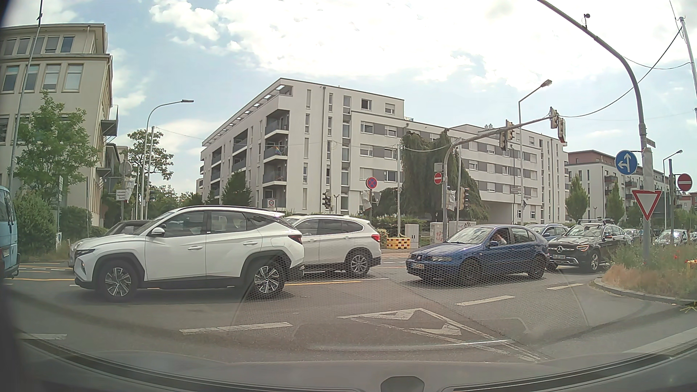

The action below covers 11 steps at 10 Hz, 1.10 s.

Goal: Follow the waypoints while adhering to traffic rules and regulations

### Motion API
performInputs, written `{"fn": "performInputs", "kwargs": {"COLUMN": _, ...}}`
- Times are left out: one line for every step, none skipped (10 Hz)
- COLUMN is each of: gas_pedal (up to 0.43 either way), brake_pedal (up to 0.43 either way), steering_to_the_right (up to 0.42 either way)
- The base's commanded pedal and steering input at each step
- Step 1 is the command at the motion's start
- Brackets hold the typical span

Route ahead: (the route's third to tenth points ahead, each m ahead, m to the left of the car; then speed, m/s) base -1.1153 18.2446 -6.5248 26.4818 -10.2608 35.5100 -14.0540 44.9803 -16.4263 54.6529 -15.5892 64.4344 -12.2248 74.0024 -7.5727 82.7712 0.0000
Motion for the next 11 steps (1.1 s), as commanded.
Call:
{"fn": "performInputs", "kwargs": {"gas_pedal": 0.0, "brake_pedal": 0.335, "steering_to_the_right": -0.883}}
{"fn": "performInputs", "kwargs": {"gas_pedal": 0.0, "brake_pedal": 0.335, "steering_to_the_right": -0.883}}
{"fn": "performInputs", "kwargs": {"gas_pedal": 0.0, "brake_pedal": 0.335, "steering_to_the_right": -0.883}}
{"fn": "performInputs", "kwargs": {"gas_pedal": 0.0, "brake_pedal": 0.341, "steering_to_the_right": -0.883}}
{"fn": "performInputs", "kwargs": {"gas_pedal": 0.0, "brake_pedal": 0.335, "steering_to_the_right": -0.883}}
{"fn": "performInputs", "kwargs": {"gas_pedal": 0.0, "brake_pedal": 0.335, "steering_to_the_right": -0.883}}
{"fn": "performInputs", "kwargs": {"gas_pedal": 0.0, "brake_pedal": 0.335, "steering_to_the_right": -0.883}}
{"fn": "performInputs", "kwargs": {"gas_pedal": 0.0, "brake_pedal": 0.335, "steering_to_the_right": -0.883}}
{"fn": "performInputs", "kwargs": {"gas_pedal": 0.0, "brake_pedal": 0.335, "steering_to_the_right": -0.883}}
{"fn": "performInputs", "kwargs": {"gas_pedal": 0.0, "brake_pedal": 0.335, "steering_to_the_right": -0.883}}
{"fn": "performInputs", "kwargs": {"gas_pedal": 0.0, "brake_pedal": 0.341, "steering_to_the_right": -0.883}}
